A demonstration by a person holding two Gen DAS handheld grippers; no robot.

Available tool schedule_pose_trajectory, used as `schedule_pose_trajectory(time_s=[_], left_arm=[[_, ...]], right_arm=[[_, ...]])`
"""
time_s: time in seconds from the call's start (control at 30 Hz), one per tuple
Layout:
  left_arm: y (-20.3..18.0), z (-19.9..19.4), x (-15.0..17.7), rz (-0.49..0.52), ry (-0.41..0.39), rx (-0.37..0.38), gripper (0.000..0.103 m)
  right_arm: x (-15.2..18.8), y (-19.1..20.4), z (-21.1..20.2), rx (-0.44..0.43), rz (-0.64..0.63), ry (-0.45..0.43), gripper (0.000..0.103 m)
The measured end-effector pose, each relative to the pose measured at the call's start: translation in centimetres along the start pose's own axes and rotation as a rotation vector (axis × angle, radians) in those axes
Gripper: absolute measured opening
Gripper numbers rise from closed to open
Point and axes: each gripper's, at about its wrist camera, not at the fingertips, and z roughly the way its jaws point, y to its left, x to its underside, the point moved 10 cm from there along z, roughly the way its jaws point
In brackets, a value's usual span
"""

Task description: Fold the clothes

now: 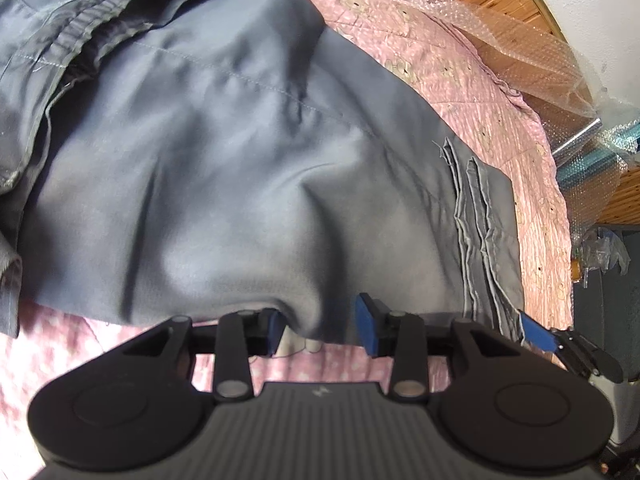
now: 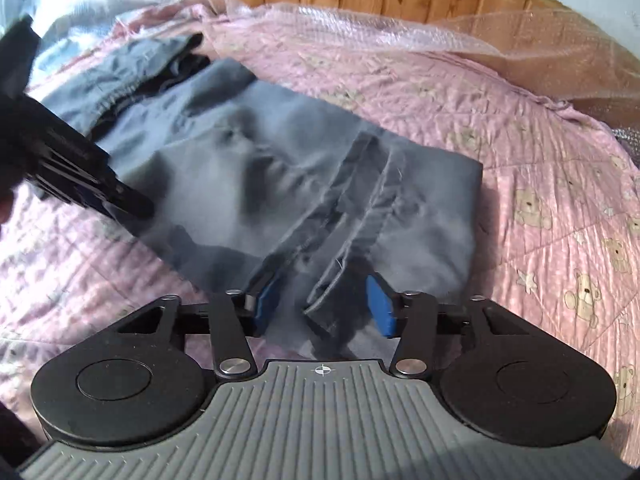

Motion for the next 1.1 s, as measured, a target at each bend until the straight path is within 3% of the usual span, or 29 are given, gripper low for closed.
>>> schedule_pose_trajectory(time_s=[0.1,0.2,0.3,0.33,0.4,0.43,0.5,0.53,0.6,0.67,0.73,0.83,0.87,0.93,0.97,1.1], left_arm=[[0.1,-0.1,0.1,0.017,0.007,-0.005,0.036],[0.3,-0.3,0.3,0.012,0.008,0.002,0.036],[0.2,-0.3,0.5,0.017,0.003,0.011,0.037],[0.1,-0.3,0.6,0.020,0.001,0.015,0.038],[0.1,-0.2,0.6,0.020,-0.002,0.018,0.039],[0.0,-0.2,0.6,0.020,-0.004,0.019,0.040],[0.0,-0.2,0.6,0.017,-0.009,0.023,0.040],[0.1,-0.2,0.7,0.013,-0.013,0.025,0.040],[0.1,-0.1,0.7,0.001,-0.021,0.029,0.040],[0.0,-0.1,0.7,-0.009,-0.027,0.029,0.040],[0.0,-0.1,0.7,-0.008,-0.031,0.027,0.040],[0.0,-0.2,0.8,-0.010,-0.033,0.023,0.040],[0.1,-0.3,0.9,-0.016,-0.038,0.023,0.040],[0.4,-0.7,1.0,-0.028,-0.048,0.025,0.040],[0.5,-0.7,1.1,-0.037,-0.053,0.027,0.040],[0.8,-0.7,1.2,-0.068,-0.072,0.039,0.040]], right_arm=[[1.7,-3.9,0.2,0.036,0.171,0.015,0.000],[4.0,-10.2,-2.5,0.085,0.445,-0.027,0.000],[8.8,-16.1,-3.3,0.197,0.648,0.011,0.000],[10.6,-17.6,-3.3,0.223,0.722,0.032,0.003],[13.4,-20.1,-3.9,0.302,0.817,0.065,0.019],[14.4,-21.1,-4.5,0.359,0.831,0.075,0.019],[12.6,-20.3,-6.0,0.399,0.718,0.025,0.020],[10.2,-18.4,-6.3,0.361,0.611,-0.015,0.023],[5.4,-13.7,-6.2,0.259,0.398,-0.079,0.053],[1.8,-8.0,-4.4,0.129,0.202,-0.099,0.058],[0.2,-3.4,-1.8,0.046,0.057,-0.068,0.059],[0.4,-0.5,2.6,0.088,-0.111,0.023,0.053],[0.7,-0.8,3.2,0.115,-0.121,0.042,0.041],[0.8,-2.2,2.6,0.126,-0.066,0.054,0.029],[0.9,-3.0,2.0,0.138,-0.036,0.057,0.018],[1.0,-3.8,2.5,0.247,-0.167,0.072,0.019]])
